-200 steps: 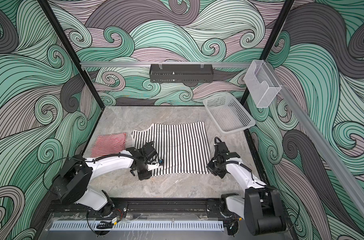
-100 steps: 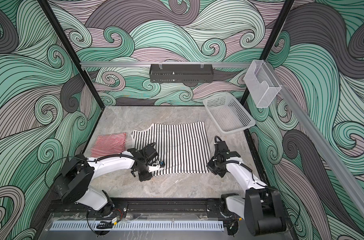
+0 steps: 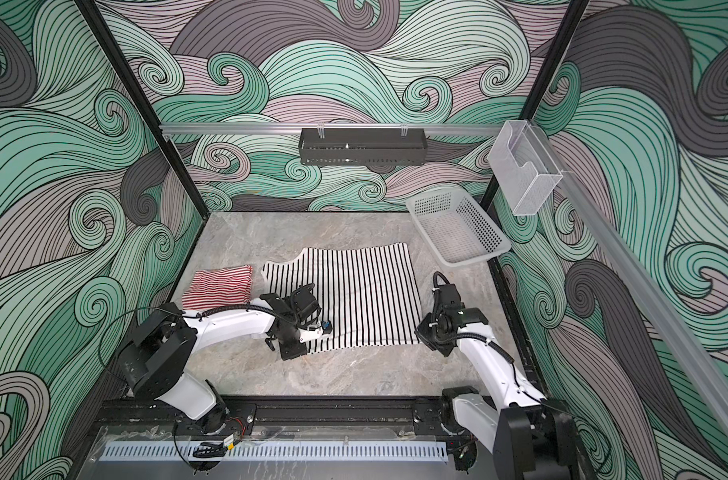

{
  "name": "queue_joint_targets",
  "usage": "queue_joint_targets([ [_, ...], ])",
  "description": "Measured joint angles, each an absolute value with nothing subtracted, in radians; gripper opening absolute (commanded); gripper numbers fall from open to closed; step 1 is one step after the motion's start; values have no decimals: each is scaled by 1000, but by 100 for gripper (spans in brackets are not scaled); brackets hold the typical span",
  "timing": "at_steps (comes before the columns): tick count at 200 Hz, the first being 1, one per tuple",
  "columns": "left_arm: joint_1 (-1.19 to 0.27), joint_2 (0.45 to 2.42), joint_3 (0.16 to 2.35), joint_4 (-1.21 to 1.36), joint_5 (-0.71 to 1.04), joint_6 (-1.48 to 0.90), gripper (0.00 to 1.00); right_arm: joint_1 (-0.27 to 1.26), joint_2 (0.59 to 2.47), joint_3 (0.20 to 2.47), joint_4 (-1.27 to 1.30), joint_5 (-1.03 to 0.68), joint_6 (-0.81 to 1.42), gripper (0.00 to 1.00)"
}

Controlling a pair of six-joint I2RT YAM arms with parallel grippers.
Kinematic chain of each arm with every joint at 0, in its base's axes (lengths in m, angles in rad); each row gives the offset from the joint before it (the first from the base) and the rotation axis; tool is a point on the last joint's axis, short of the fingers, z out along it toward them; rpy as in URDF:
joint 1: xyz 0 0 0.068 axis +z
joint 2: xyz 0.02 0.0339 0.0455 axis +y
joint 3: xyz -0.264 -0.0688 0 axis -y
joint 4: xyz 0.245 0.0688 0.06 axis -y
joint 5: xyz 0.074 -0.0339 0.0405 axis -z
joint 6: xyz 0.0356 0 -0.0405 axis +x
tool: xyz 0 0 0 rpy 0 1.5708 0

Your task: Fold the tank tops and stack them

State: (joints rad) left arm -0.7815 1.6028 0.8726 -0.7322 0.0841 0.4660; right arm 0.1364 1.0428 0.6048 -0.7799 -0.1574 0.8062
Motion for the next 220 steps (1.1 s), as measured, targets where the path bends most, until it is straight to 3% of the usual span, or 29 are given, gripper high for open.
queue_joint_targets([
  [44,-785,1617,912,-854,188,495,0,136,942,610,-852,-157,816,0],
  [76,-767,1597,955,-899,187,514,0,136,974,689,-890,-157,814,0],
  [157,-561,1721,1238,-958,163,614,0,113,1267,960,-837,-158,739,0],
  [220,-490,1851,1372,-976,158,659,0,102,1563,1154,-764,-157,660,0],
])
